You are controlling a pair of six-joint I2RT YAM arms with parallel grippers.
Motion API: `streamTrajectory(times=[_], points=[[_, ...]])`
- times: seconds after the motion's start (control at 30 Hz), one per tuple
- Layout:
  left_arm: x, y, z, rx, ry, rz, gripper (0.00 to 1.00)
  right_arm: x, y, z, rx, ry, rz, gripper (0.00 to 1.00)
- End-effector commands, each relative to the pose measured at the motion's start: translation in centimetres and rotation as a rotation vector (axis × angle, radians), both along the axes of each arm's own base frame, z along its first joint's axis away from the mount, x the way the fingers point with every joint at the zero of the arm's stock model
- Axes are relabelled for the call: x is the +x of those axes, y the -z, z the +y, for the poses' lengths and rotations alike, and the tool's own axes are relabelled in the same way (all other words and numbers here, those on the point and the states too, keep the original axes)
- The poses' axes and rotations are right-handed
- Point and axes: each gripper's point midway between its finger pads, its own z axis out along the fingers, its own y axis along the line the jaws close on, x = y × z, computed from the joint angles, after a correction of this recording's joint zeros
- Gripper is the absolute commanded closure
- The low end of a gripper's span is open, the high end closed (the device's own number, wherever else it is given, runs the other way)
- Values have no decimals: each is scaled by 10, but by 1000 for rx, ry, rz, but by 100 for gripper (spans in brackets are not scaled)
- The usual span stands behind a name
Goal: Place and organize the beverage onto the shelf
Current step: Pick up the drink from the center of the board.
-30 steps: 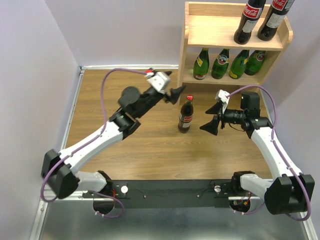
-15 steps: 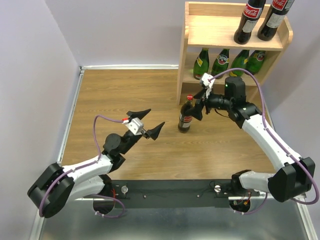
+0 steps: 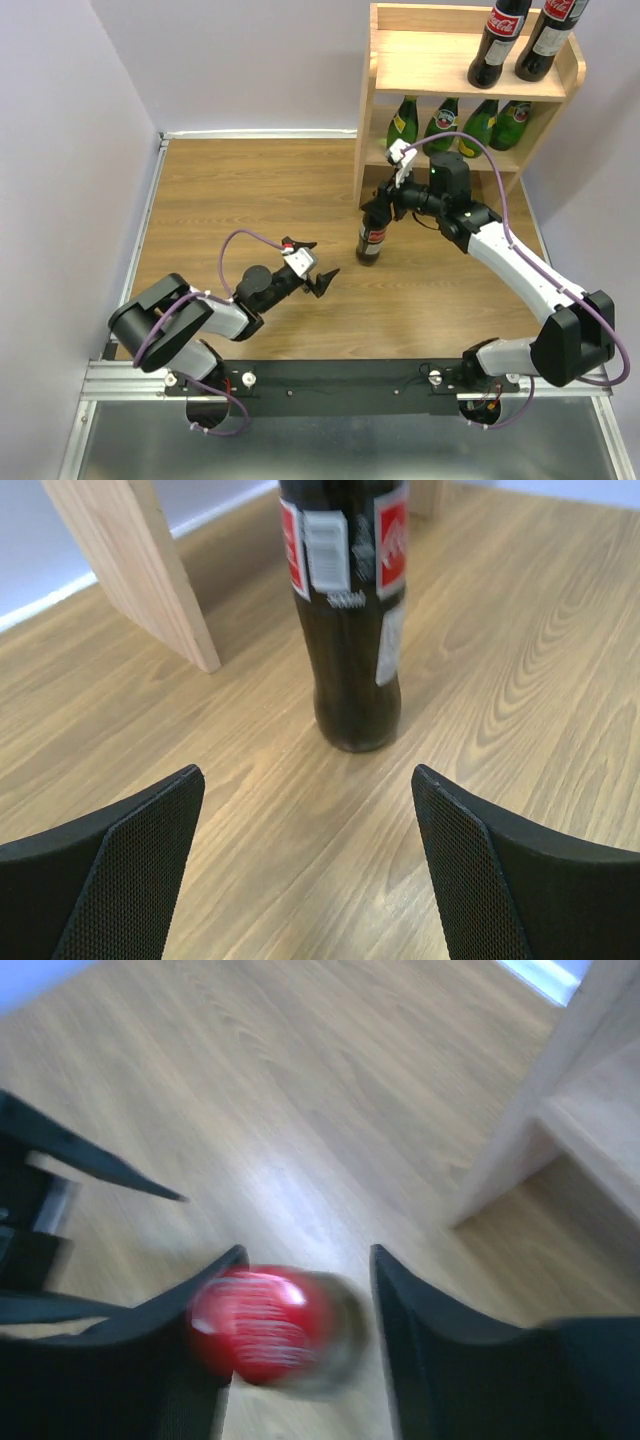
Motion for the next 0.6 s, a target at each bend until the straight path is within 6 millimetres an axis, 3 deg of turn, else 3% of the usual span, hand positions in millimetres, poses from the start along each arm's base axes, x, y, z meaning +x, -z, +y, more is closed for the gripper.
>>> streamTrajectory(times=[0.0, 0.03, 0.13, 0.37, 0.43, 0.47, 0.57], points=[[-8, -127, -4, -314, 17, -416, 8, 6, -19, 4, 40, 22, -41, 69], [-7, -122, -11, -300, 27, -409, 8, 5, -21, 4, 41, 18, -46, 80], [-6, -119, -24, -273, 40, -430, 8, 4, -38, 5, 55, 13, -85, 100], [-1, -128, -52, -253, 71, -496, 8, 16, -113, 2, 84, 52, -206, 99], [5, -130, -57, -251, 56, -504, 8, 16, -124, 1, 87, 59, -208, 99], [9, -138, -60, -262, 44, -524, 8, 17, -142, -1, 101, 69, -237, 99], [17, -144, -71, -265, 44, -536, 8, 14, -162, -3, 113, 76, -250, 99]])
